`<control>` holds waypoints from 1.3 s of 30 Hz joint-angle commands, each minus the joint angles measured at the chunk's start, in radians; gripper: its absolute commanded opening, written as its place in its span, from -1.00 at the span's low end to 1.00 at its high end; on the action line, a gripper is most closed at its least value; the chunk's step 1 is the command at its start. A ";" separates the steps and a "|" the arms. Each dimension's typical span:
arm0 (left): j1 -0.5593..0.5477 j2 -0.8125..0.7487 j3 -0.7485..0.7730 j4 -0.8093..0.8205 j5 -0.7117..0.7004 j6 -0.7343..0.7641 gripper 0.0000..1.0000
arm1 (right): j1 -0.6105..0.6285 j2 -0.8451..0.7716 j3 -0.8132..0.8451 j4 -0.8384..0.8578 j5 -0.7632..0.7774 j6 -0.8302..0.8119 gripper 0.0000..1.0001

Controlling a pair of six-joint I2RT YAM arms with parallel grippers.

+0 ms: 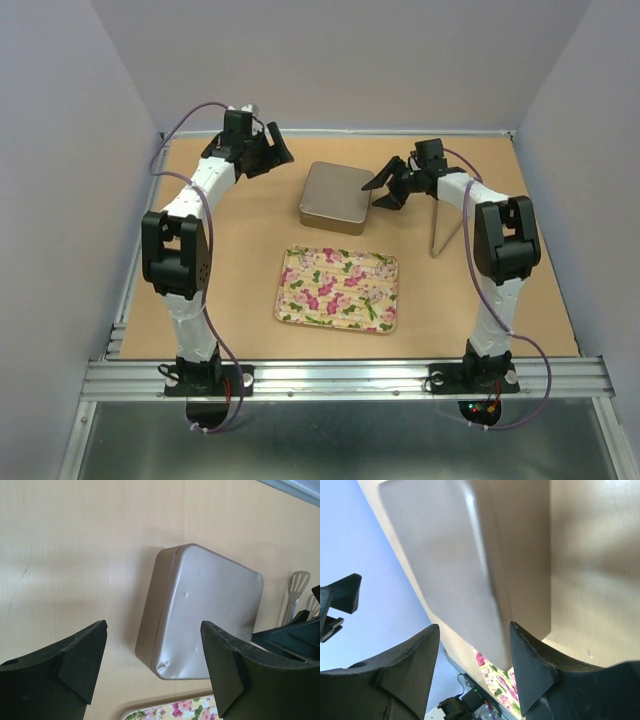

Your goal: Pack the cookies

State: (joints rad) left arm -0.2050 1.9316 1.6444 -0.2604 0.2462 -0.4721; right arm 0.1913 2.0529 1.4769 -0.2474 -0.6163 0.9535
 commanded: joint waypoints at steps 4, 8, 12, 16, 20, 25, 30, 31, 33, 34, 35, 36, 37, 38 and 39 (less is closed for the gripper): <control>0.015 -0.158 0.020 -0.017 -0.038 0.016 0.74 | 0.010 -0.149 0.053 -0.056 0.058 -0.077 0.27; 0.015 -0.230 -0.026 -0.007 -0.056 0.032 0.74 | 0.010 -0.227 0.059 -0.118 0.113 -0.136 0.27; 0.015 -0.350 -0.090 0.023 -0.067 0.072 0.74 | 0.011 -0.360 0.068 -0.180 0.138 -0.218 0.27; 0.013 -0.465 -0.159 0.032 -0.119 0.101 0.73 | 0.013 -0.511 0.043 -0.197 0.150 -0.255 0.28; 0.015 -0.649 -0.305 0.114 -0.225 0.110 0.74 | 0.016 -0.629 -0.009 -0.196 0.135 -0.263 0.29; 0.013 -0.907 -0.554 0.249 -0.410 0.096 0.78 | 0.017 -0.819 -0.073 -0.204 0.112 -0.274 0.32; 0.013 -1.147 -0.828 0.403 -0.550 0.192 0.75 | 0.019 -0.973 -0.124 -0.210 0.101 -0.271 0.55; 0.013 -1.178 -0.875 0.455 -0.577 0.220 0.75 | 0.020 -1.017 -0.133 -0.211 0.105 -0.266 0.59; 0.013 -1.261 -1.001 0.492 -0.642 0.292 0.75 | 0.019 -1.060 -0.174 -0.210 0.119 -0.248 0.86; 0.013 -1.283 -1.041 0.536 -0.653 0.321 0.75 | 0.019 -1.079 -0.190 -0.211 0.124 -0.240 0.95; 0.013 -1.306 -1.120 0.565 -0.674 0.345 0.75 | 0.019 -1.117 -0.207 -0.210 0.124 -0.233 0.99; 0.013 -1.341 -1.162 0.598 -0.689 0.378 0.75 | 0.019 -1.135 -0.239 -0.208 0.130 -0.229 1.00; 0.015 -1.359 -1.202 0.671 -0.703 0.403 0.76 | 0.019 -1.152 -0.253 -0.210 0.135 -0.225 1.00; 0.015 -1.388 -1.285 0.712 -0.711 0.438 0.83 | 0.019 -1.186 -0.265 -0.211 0.144 -0.220 1.00; 0.013 -1.396 -1.323 0.754 -0.719 0.447 0.88 | 0.017 -1.200 -0.277 -0.210 0.148 -0.217 1.00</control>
State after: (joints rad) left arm -0.1944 0.5892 0.4545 0.2497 -0.3748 -0.1658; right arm 0.2047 0.9081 1.2385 -0.4694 -0.4965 0.7197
